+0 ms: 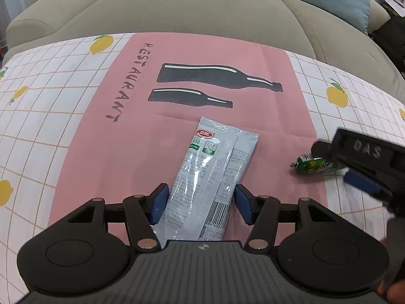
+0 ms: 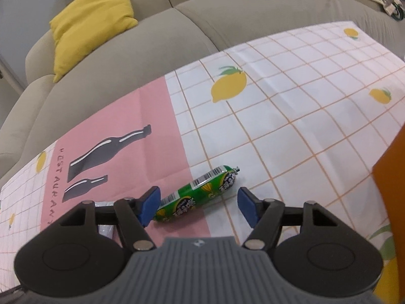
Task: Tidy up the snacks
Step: 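Grasp the green sausage snack with the right tool while the left tool holds the packet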
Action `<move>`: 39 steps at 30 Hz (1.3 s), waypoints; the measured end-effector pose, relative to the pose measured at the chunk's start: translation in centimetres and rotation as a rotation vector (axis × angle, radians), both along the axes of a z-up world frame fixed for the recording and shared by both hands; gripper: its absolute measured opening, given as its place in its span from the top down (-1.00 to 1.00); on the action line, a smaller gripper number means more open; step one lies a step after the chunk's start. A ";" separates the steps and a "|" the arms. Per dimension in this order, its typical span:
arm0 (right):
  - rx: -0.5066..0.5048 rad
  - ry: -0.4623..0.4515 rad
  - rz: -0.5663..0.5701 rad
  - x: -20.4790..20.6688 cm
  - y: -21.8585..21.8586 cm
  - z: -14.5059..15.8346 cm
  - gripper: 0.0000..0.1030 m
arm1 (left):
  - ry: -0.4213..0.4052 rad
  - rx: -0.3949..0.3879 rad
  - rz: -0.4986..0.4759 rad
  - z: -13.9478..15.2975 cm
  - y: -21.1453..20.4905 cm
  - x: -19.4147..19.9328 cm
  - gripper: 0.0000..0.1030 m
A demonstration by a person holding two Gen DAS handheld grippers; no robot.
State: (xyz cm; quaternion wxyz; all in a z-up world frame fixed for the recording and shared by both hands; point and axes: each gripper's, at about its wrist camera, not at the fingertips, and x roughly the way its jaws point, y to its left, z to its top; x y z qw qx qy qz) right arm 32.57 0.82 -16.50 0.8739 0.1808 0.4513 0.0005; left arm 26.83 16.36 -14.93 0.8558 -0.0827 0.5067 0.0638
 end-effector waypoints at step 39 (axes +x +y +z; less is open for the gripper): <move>-0.291 -0.017 0.455 -19.7 -5.0 -0.5 -0.63 | -0.001 -0.045 -0.203 0.0 -6.0 -14.6 -0.67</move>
